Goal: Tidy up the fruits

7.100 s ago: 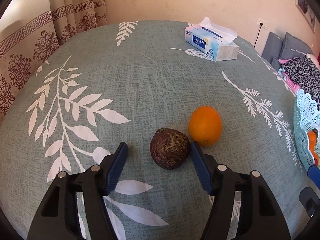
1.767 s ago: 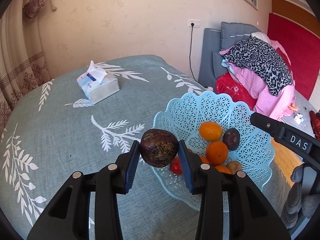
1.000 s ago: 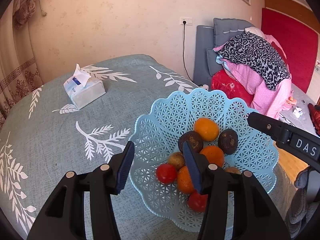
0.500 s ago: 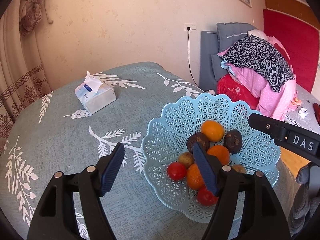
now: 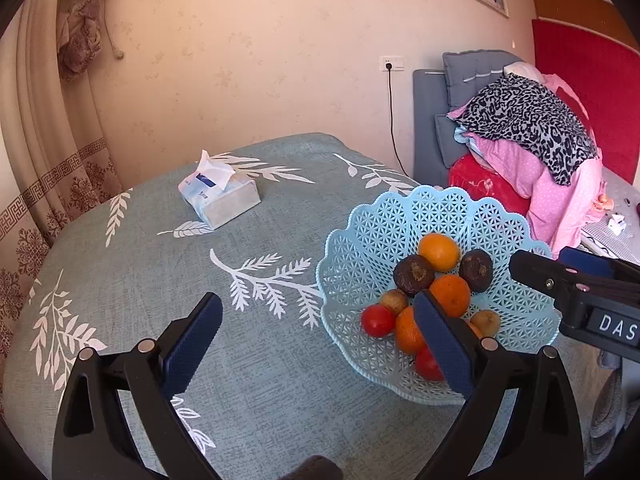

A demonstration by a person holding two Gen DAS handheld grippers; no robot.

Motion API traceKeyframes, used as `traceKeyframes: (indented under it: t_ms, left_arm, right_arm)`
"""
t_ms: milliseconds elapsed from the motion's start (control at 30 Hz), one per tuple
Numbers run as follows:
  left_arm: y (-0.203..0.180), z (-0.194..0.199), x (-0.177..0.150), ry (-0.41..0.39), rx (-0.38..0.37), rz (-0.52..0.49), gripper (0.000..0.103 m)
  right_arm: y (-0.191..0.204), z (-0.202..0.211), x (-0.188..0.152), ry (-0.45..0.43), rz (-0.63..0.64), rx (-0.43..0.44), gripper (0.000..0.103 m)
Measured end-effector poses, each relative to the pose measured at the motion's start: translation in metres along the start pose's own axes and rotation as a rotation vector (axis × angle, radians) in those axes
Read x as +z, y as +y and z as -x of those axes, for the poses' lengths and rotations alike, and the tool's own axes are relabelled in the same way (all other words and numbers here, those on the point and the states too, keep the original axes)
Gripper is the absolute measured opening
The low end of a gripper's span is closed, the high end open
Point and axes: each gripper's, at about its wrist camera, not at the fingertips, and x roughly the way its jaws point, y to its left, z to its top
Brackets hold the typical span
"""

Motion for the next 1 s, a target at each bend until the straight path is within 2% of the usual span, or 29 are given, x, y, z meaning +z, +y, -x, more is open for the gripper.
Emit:
traceKeyframes:
  t_ms: [133, 267, 533, 1000]
  left_arm:
    - [0.005, 0.004, -0.003, -0.005, 0.028, 0.005, 0.095]
    - [0.011, 0.007, -0.006, -0.004, 0.043, 0.014, 0.096]
    - [0.015, 0.010, -0.011, 0.001, 0.077, -0.005, 0.096]
    - [0.006, 0.010, -0.011, 0.001, 0.079, -0.039, 0.096]
  right_arm:
    - [0.015, 0.004, -0.011, -0.004, 0.091, -0.025, 0.093]
    - [0.027, 0.003, -0.023, 0.016, 0.153, -0.027, 0.093]
    - [0.032, 0.002, -0.030, 0.024, 0.170, -0.030, 0.093]
    - [0.033, 0.006, -0.030, 0.001, 0.181, -0.048, 0.094]
